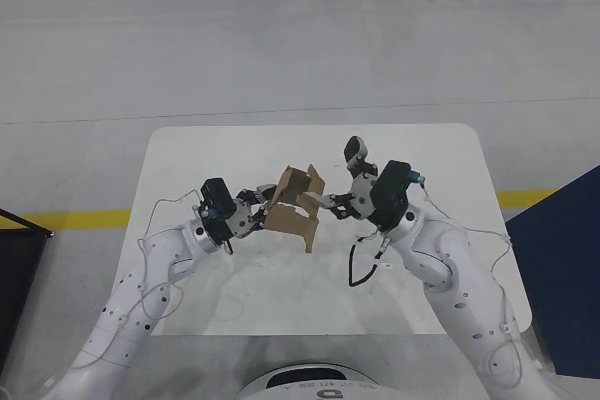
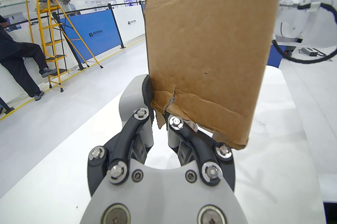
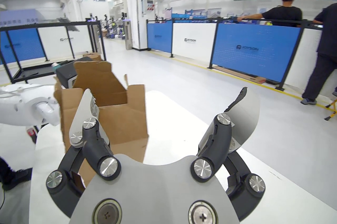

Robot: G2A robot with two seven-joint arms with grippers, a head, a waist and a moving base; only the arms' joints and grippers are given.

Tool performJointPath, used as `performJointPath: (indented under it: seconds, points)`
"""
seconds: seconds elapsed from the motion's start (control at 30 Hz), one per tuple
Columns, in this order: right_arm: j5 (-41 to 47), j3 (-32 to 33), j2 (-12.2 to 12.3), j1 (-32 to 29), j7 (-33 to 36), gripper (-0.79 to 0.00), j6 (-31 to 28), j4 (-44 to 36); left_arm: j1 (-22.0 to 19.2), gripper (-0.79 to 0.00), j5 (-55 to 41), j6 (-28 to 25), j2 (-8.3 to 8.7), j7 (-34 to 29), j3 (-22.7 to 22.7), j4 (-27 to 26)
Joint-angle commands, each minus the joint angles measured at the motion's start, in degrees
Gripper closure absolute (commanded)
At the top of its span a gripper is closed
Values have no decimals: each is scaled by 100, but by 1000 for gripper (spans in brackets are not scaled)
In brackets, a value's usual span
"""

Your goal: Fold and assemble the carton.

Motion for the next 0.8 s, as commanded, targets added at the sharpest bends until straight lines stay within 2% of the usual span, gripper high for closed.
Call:
performJointPath:
  seconds: [0.0,0.27,0.5,0.6,0.77]
  points:
    - [-88,-61,10,32,234,-785,-119,-15,5,0,8,17,-1,-21,12,-15]
    - [-178,-228,13,186,768,-785,-108,-14,42,0,-45,72,-5,-75,34,-36]
    - [-479,-270,26,204,1220,-785,189,-73,69,0,-144,81,-6,-163,33,-45]
    - [-336,-257,30,176,1151,-785,143,-133,73,0,-155,76,-5,-185,34,-46]
    - [-54,-10,42,10,563,-785,297,-306,84,0,-312,24,-11,-209,45,-19]
